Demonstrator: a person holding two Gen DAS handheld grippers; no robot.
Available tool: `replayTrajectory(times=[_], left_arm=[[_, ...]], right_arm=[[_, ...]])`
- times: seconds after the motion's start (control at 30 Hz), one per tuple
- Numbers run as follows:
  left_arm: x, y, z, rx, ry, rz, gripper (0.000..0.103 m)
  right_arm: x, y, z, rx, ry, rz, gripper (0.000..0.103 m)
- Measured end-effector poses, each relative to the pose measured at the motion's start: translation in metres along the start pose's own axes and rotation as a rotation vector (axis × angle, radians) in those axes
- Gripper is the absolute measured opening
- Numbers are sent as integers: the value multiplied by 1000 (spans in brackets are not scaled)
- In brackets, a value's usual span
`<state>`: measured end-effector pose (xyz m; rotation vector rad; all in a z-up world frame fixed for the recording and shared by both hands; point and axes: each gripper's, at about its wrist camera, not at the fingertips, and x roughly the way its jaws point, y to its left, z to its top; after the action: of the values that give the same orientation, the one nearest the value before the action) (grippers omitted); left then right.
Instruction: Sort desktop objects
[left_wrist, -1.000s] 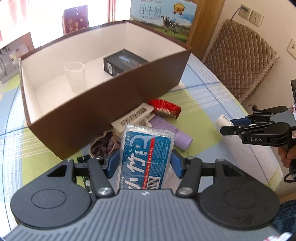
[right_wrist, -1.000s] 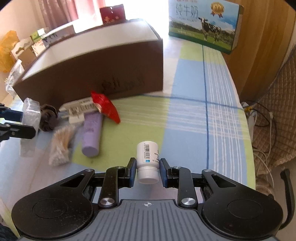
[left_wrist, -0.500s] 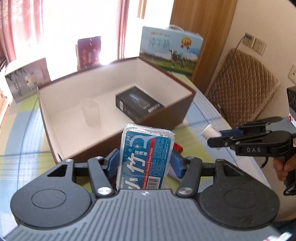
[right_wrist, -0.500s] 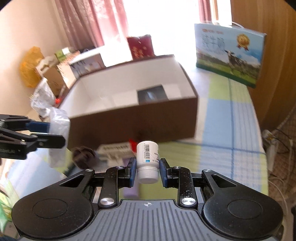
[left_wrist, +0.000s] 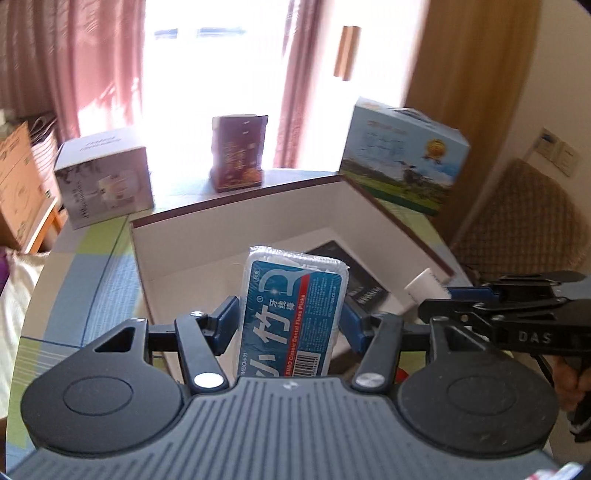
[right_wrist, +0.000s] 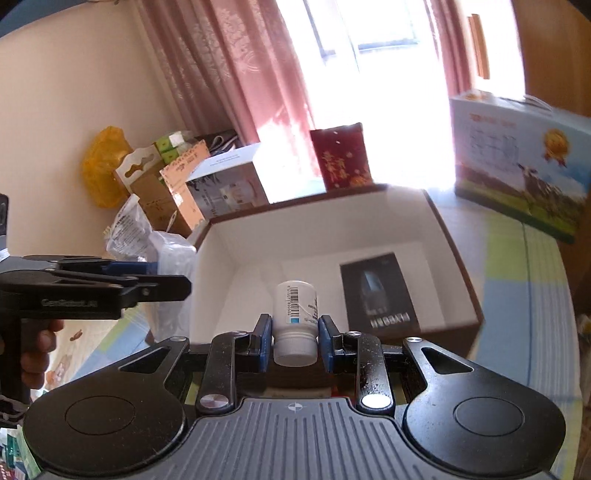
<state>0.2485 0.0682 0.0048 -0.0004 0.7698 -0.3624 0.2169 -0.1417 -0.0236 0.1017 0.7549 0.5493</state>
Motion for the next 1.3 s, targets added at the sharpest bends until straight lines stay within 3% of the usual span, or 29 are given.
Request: replayTrajectory(times=[0.3, 0.63, 0.87, 1.3], left_arm=[[58, 29, 12, -81, 123, 95, 54], [113, 27, -4, 9, 305, 116, 54], [129, 18, -7, 120, 366, 149, 54], [147, 19, -14, 167, 451, 109, 56]], right_arm=[[60, -3, 24, -37, 75, -23, 24], [124, -15, 9, -84, 253, -51, 24], [138, -20, 10, -95, 322, -47, 24], [146, -23, 13, -114, 358, -39, 24]])
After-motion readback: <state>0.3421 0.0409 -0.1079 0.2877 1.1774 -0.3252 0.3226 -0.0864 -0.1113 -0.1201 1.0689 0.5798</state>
